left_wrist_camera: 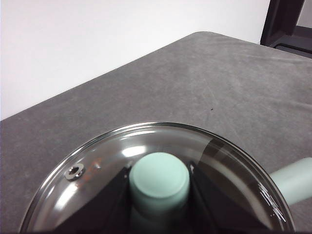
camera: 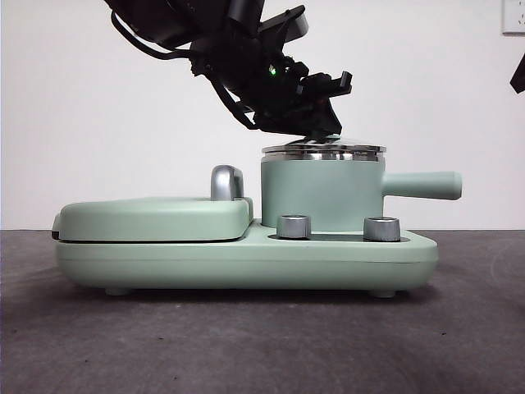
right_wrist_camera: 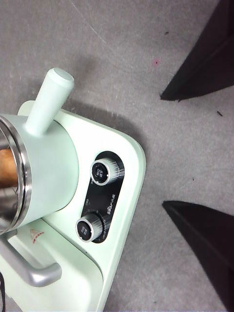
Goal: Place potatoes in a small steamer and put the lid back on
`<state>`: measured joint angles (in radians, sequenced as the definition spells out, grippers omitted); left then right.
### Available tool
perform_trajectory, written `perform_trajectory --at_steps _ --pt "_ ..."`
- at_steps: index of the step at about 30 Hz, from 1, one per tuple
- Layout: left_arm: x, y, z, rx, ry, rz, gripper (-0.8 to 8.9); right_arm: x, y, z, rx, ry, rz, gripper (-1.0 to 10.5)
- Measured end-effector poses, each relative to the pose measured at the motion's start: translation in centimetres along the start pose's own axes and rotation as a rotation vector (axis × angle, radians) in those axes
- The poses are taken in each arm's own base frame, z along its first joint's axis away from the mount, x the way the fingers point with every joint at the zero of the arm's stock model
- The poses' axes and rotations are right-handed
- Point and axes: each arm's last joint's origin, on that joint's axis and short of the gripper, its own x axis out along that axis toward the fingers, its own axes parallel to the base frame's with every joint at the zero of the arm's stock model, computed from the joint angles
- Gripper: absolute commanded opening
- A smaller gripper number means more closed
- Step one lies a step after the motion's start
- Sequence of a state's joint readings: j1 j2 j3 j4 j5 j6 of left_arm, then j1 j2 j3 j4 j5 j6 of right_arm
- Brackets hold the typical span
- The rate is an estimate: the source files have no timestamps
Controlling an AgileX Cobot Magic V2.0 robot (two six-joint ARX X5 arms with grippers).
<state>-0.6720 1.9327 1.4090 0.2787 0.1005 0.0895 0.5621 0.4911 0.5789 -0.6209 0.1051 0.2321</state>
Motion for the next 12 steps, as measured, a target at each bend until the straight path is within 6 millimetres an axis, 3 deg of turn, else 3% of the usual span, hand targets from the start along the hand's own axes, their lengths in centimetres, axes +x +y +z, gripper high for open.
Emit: perform_trajectory --at_steps 12 --pt "0.38 0.03 -0.36 -0.006 0.019 -0.001 0.11 0.0 -0.05 -0.19 -0.003 0.02 -0.005 3.2"
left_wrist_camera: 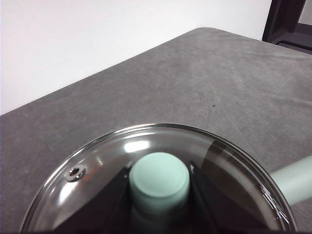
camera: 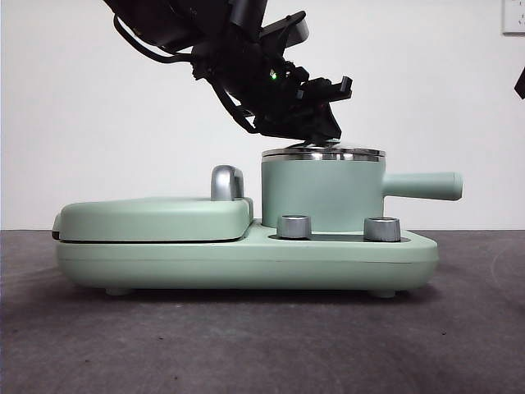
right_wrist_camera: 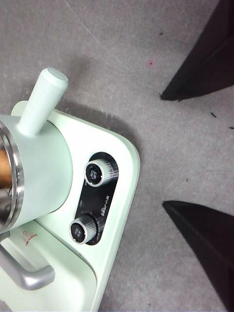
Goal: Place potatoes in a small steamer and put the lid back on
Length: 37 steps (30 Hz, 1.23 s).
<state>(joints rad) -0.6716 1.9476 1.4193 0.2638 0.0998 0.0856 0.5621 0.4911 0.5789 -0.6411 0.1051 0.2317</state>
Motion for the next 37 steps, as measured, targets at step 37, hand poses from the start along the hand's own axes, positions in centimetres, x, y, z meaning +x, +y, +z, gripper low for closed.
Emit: perform_trajectory --at_steps 37 --pt "-13.6 0.3 2.4 -0.258 0.313 0.042 2.8 0.8 0.2 0.0 -0.06 0.049 0.038 3.2"
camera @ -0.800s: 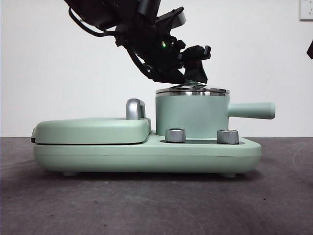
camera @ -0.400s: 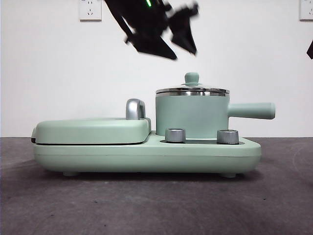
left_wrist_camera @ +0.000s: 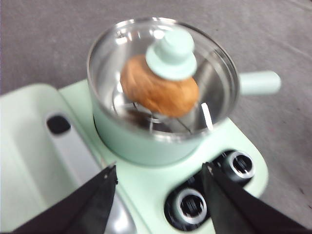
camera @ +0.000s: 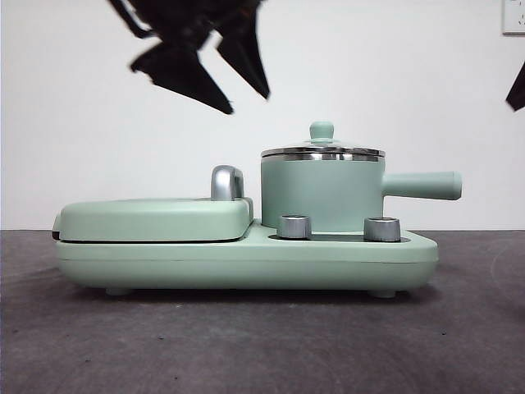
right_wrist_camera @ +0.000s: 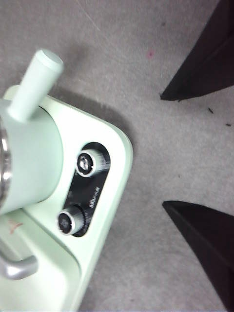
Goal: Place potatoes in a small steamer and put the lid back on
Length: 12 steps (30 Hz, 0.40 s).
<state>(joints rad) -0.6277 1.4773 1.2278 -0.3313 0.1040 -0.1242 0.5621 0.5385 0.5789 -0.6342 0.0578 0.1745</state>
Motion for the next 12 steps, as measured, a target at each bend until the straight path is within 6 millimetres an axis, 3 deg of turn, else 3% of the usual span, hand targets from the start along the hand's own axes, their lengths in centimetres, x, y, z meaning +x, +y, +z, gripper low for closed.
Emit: perform_trajectory --at_steps 5,12 --pt "-3.8 0.1 -3.6 -0.039 -0.074 -0.011 2.8 1.6 0.5 0.8 -0.021 0.005 0.074 3.2" --pt "-7.0 0.7 -9.4 -0.112 -0.033 0.074 2.8 4.3 1.2 2.3 -0.023 -0.036 0.178 3.2"
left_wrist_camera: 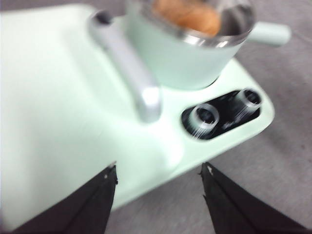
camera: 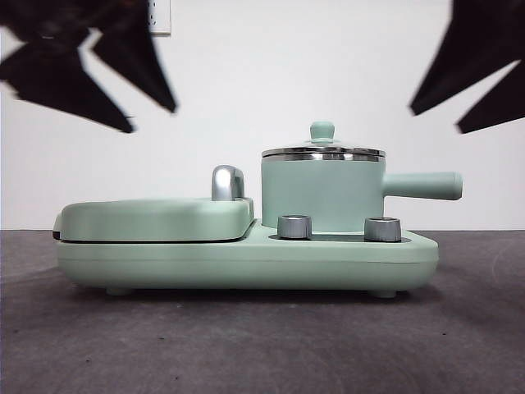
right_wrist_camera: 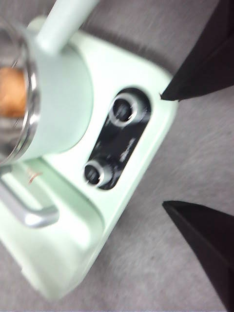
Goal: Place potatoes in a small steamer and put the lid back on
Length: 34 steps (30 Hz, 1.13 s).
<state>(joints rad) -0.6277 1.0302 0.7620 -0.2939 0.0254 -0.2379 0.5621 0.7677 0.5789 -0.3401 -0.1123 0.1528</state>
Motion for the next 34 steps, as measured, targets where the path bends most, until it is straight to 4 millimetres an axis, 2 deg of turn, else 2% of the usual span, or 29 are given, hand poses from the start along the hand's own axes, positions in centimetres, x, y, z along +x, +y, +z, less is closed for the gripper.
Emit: perform_trajectory --at_steps 6,11,16,17,19,20,34 --pt "-3.5 0.3 -1.2 -0.037 -0.067 0.009 2.8 2.4 -0.1 0.3 0.003 0.029 0.05 3.2" --pt "-5.4 0.6 -2.0 -0.053 -0.061 0.063 2.79 3.6 0.2 0.5 -0.003 0.049 0.076 3.2" --pt "-5.7 0.7 -2.5 -0.054 -0.026 0.073 2.77 3.6 0.4 0.9 -0.01 0.026 0.088 3.1" --pt "-5.7 0.7 -2.6 -0.054 -0.021 0.074 2.36 3.6 0.4 0.9 -0.009 0.026 0.088 2.5" --pt "-5.7 0.7 -2.6 -0.053 -0.018 0.074 -0.17 3.5 0.4 0.9 -0.006 0.025 0.088 -0.2" --pt "-5.7 0.7 -2.6 -0.055 -0.018 0.073 0.12 3.5 0.4 1.0 -0.006 0.022 0.089 0.2" --pt "-5.8 0.7 -2.6 -0.062 -0.023 0.072 0.06 3.0 0.8 1.5 -0.014 -0.031 0.178 0.2"
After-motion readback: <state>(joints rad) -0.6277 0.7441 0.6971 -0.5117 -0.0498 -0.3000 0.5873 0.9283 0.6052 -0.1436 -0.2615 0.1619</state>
